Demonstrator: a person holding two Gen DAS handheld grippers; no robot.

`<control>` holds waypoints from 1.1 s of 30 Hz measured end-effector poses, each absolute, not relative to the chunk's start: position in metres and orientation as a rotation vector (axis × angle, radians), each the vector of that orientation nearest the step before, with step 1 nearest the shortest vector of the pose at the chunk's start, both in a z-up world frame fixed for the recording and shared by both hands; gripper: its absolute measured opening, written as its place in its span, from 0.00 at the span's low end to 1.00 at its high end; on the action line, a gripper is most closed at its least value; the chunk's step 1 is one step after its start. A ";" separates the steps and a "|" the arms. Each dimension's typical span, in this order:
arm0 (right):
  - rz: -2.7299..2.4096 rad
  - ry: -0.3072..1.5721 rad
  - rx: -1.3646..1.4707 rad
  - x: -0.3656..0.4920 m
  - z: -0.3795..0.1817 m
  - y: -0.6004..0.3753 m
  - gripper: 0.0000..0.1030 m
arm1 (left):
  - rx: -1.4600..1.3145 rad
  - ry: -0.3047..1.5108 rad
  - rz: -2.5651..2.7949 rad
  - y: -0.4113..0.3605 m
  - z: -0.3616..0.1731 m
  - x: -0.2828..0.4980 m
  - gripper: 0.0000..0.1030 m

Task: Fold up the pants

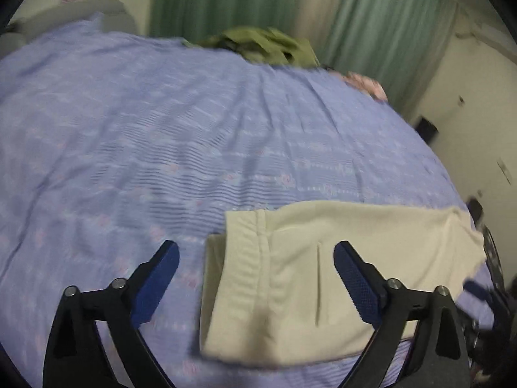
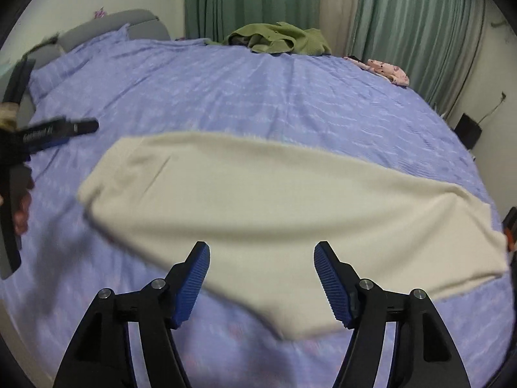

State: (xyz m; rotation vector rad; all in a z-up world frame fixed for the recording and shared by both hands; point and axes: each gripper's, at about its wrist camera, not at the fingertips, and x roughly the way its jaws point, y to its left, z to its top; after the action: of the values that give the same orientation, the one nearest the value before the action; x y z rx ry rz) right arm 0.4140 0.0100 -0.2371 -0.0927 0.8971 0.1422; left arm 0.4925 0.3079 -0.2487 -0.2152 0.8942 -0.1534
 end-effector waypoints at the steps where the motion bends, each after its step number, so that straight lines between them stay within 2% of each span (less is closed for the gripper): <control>1: 0.137 0.898 -0.074 0.421 -0.240 0.011 0.66 | -0.222 0.938 -0.174 0.309 -0.260 0.506 0.77; 5: 0.096 0.926 -0.028 0.444 -0.255 0.014 0.66 | -0.244 1.099 -0.214 0.300 -0.305 0.537 0.70; 6: 0.091 0.934 -0.026 0.445 -0.260 0.012 0.66 | -0.245 1.122 -0.218 0.297 -0.313 0.541 0.61; 7: 0.088 0.943 -0.027 0.444 -0.262 0.013 0.66 | -0.250 1.135 -0.222 0.295 -0.318 0.542 0.45; 9: 0.087 0.962 -0.030 0.441 -0.268 0.013 0.66 | -0.267 1.135 -0.200 0.293 -0.322 0.542 0.40; 11: 0.101 0.980 -0.028 0.439 -0.272 0.014 0.66 | -0.216 1.102 -0.161 0.287 -0.316 0.537 0.30; 12: 0.111 0.985 -0.020 0.435 -0.273 0.014 0.66 | -0.188 1.073 -0.147 0.285 -0.309 0.532 0.20; 13: 0.119 0.989 -0.009 0.432 -0.273 0.012 0.66 | -0.175 1.018 -0.138 0.285 -0.296 0.525 0.06; 16: 0.142 0.983 0.043 0.425 -0.268 0.010 0.66 | -0.222 0.919 -0.131 0.302 -0.277 0.521 0.07; 21: 0.144 0.991 0.028 0.426 -0.274 0.022 0.66 | -0.170 1.004 -0.046 0.301 -0.317 0.535 0.10; 26: 0.136 0.999 -0.019 0.427 -0.275 0.030 0.66 | -0.169 0.996 0.025 0.307 -0.317 0.530 0.19; 28: 0.119 0.990 -0.017 0.424 -0.269 0.028 0.66 | -0.103 0.988 0.089 0.304 -0.307 0.527 0.50; 33: 0.123 0.942 0.012 0.412 -0.236 0.010 0.66 | -0.020 0.903 0.098 0.298 -0.249 0.496 0.76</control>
State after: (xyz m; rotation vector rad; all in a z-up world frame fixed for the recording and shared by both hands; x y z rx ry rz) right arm 0.4118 0.0098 -0.2362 0.0115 0.9416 0.1235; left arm 0.4964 0.2981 -0.2485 -0.0198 0.9025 0.0976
